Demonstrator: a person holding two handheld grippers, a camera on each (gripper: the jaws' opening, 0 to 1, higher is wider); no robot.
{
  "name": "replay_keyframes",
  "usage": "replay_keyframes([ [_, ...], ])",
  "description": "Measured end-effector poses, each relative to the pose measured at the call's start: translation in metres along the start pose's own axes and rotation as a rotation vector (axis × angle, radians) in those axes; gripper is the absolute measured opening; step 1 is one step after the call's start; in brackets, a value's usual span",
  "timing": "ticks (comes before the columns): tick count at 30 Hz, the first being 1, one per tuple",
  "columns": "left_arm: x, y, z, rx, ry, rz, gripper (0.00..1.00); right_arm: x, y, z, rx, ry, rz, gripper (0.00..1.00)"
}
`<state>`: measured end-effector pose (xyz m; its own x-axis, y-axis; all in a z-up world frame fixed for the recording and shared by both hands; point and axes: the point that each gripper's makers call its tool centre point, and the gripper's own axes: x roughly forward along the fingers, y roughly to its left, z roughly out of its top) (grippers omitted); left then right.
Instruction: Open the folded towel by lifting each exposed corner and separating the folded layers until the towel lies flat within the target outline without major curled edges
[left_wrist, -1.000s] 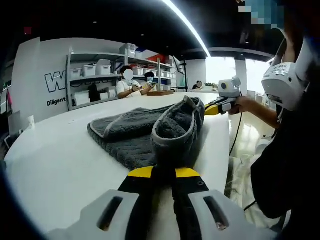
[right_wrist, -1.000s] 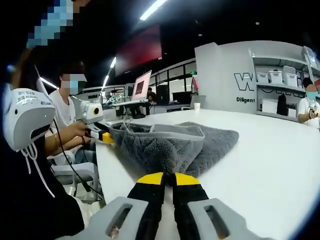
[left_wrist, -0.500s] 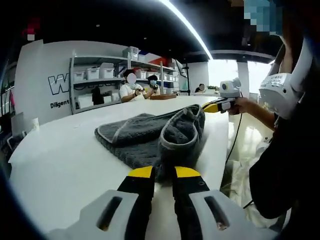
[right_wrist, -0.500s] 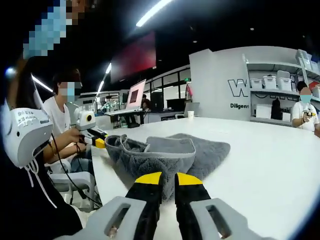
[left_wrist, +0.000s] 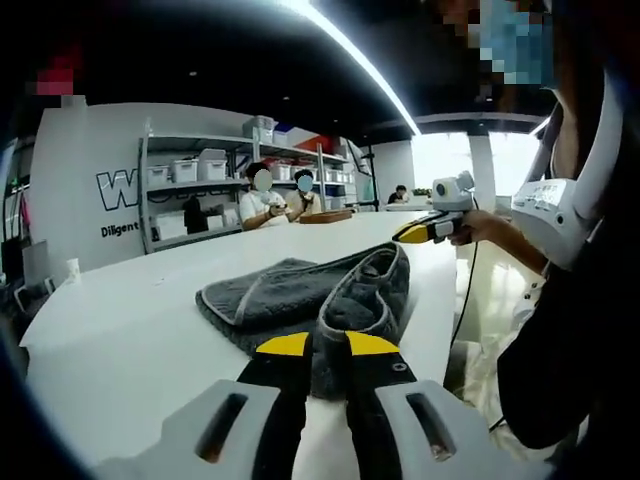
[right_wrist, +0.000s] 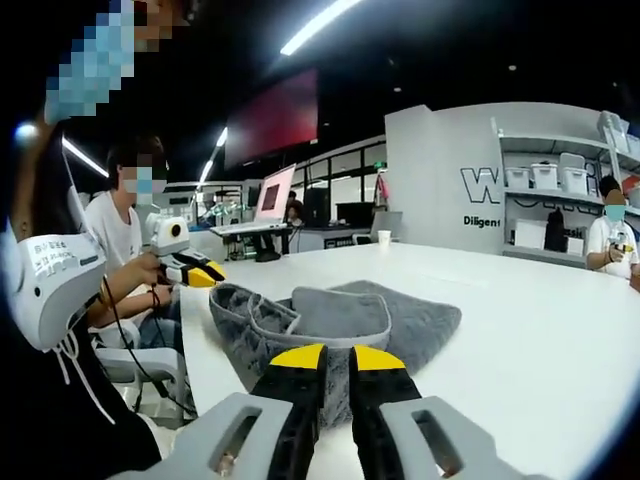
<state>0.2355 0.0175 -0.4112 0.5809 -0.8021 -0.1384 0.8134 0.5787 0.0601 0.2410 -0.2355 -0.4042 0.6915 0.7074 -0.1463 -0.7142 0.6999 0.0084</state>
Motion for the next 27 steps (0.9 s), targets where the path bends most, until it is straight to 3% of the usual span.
replay_keyframes([
  [10, 0.012, 0.007, 0.004, -0.007, -0.016, -0.008, 0.09, 0.01, 0.001, 0.01, 0.005, 0.001, 0.007, 0.07],
  [18, 0.027, 0.004, 0.001, -0.008, -0.004, -0.048, 0.1, 0.019, 0.0, 0.008, 0.002, 0.044, 0.008, 0.12],
  [23, 0.033, 0.002, 0.001, -0.008, 0.0, -0.073, 0.11, 0.023, -0.005, 0.008, 0.047, 0.054, -0.001, 0.2],
  [27, 0.035, 0.003, 0.001, -0.009, 0.002, -0.082, 0.11, 0.027, -0.006, 0.012, 0.061, 0.043, 0.005, 0.19],
])
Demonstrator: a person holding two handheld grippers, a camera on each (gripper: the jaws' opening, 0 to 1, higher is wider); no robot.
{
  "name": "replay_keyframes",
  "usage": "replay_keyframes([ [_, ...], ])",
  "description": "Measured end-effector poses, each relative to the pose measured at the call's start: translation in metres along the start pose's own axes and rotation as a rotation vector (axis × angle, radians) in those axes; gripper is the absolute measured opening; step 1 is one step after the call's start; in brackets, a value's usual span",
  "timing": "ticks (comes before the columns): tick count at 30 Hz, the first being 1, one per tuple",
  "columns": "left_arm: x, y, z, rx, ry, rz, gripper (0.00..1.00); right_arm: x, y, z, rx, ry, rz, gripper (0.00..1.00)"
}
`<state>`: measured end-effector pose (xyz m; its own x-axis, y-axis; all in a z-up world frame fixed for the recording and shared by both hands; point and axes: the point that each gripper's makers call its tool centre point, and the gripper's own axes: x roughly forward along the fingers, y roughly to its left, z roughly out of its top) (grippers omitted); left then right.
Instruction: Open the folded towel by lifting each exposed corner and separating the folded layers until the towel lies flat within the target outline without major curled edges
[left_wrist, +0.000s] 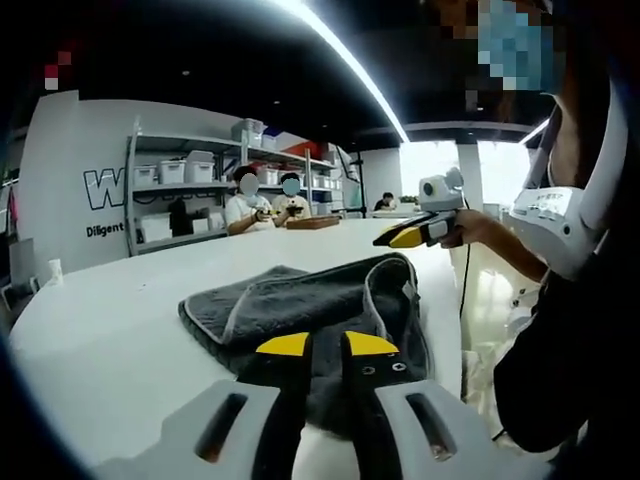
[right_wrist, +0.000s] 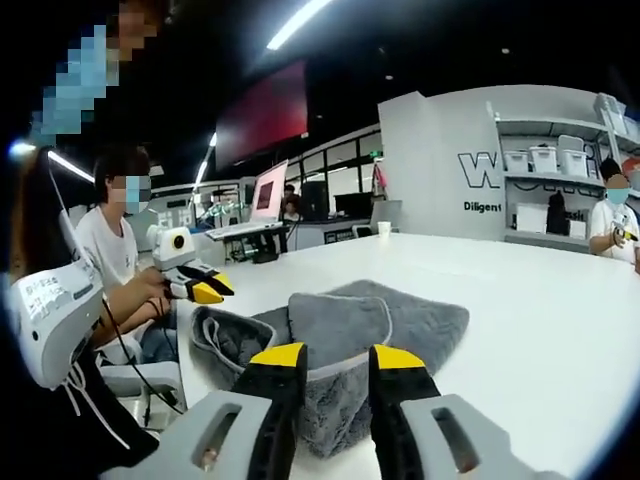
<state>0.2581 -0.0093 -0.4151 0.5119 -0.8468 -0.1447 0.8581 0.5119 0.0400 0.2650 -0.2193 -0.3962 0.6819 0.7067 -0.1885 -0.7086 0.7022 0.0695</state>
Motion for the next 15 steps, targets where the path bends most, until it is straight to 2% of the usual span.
replay_keyframes([
  [9, 0.006, -0.004, -0.001, -0.003, -0.002, -0.03, 0.12, 0.012, 0.003, 0.003, -0.016, 0.016, 0.012, 0.21],
  [15, 0.007, -0.009, -0.009, -0.027, 0.003, -0.046, 0.13, 0.016, 0.008, -0.014, 0.002, 0.06, 0.024, 0.21],
])
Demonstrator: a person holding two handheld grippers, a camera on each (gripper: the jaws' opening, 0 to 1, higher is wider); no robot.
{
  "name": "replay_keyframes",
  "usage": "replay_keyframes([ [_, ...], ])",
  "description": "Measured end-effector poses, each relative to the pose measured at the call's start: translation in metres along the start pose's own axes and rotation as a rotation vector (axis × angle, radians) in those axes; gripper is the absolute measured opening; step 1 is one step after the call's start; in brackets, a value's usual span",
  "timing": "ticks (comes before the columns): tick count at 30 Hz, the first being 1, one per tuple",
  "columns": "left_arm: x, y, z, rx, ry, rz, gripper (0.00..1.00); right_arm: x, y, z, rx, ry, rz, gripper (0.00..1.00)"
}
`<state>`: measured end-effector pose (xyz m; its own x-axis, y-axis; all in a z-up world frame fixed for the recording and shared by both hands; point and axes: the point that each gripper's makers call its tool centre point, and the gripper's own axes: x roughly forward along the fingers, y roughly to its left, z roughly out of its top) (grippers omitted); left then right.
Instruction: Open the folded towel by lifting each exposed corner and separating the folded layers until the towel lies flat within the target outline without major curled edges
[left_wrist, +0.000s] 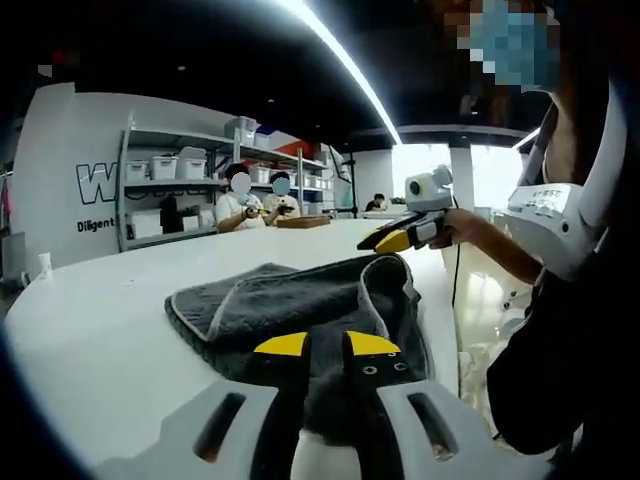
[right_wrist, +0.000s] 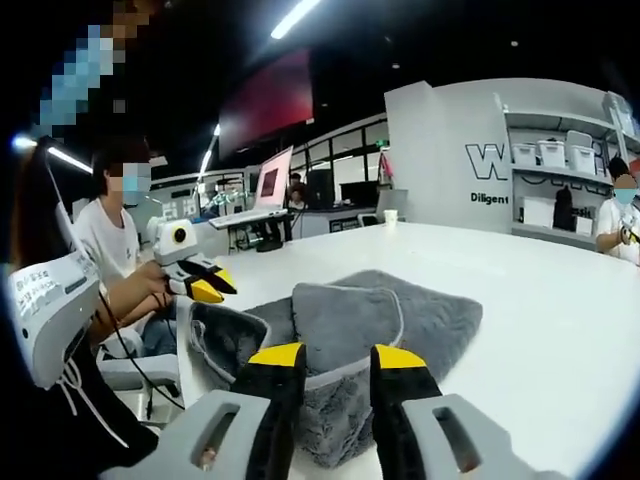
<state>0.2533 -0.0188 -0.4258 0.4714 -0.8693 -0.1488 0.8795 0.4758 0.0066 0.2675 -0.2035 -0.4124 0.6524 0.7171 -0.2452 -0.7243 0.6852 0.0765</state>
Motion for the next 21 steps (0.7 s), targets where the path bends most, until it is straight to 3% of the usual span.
replay_keyframes([
  [9, -0.002, -0.007, -0.014, -0.033, 0.028, -0.009, 0.17, -0.006, 0.004, -0.018, 0.029, 0.032, -0.009, 0.21],
  [15, -0.005, -0.01, -0.027, -0.077, 0.06, 0.019, 0.37, -0.011, 0.006, -0.026, 0.056, 0.038, -0.011, 0.21],
  [21, -0.007, -0.015, -0.035, -0.093, 0.085, 0.011, 0.43, -0.012, 0.006, -0.027, 0.065, 0.035, -0.013, 0.22],
])
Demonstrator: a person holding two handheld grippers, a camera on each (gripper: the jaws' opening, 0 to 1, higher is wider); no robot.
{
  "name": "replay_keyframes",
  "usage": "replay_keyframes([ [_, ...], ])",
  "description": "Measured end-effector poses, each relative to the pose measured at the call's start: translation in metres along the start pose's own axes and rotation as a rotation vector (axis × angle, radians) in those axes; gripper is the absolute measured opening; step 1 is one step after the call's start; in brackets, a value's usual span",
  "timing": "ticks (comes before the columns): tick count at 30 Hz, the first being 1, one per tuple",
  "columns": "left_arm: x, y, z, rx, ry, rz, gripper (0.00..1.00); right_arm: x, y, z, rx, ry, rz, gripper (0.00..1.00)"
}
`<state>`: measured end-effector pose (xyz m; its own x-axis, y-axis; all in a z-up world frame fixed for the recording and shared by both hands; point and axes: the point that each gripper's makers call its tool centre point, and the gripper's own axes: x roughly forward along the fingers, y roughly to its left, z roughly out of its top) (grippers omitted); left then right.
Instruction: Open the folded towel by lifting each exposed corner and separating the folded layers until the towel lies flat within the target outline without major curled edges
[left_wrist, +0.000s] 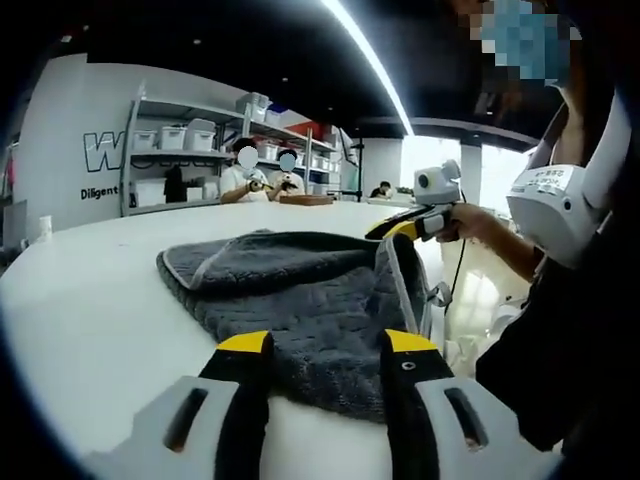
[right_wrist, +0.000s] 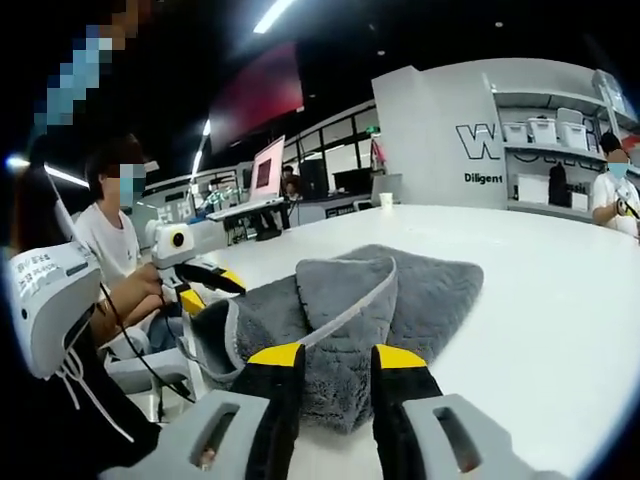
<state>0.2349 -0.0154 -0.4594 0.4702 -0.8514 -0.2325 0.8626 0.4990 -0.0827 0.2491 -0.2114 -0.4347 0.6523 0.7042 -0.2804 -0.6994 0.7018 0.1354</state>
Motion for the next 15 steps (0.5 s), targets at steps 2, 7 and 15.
replay_keyframes([
  [2, 0.0, -0.001, 0.0, 0.004, 0.002, -0.002, 0.44, 0.0, 0.0, 0.001, -0.001, -0.004, -0.001, 0.22],
  [7, -0.001, 0.004, 0.009, 0.037, -0.002, 0.009, 0.46, 0.001, 0.0, 0.008, 0.012, -0.029, -0.006, 0.23],
  [15, 0.005, 0.026, 0.027, 0.056, -0.035, 0.041, 0.45, 0.007, 0.002, 0.013, 0.02, -0.036, 0.002, 0.25],
])
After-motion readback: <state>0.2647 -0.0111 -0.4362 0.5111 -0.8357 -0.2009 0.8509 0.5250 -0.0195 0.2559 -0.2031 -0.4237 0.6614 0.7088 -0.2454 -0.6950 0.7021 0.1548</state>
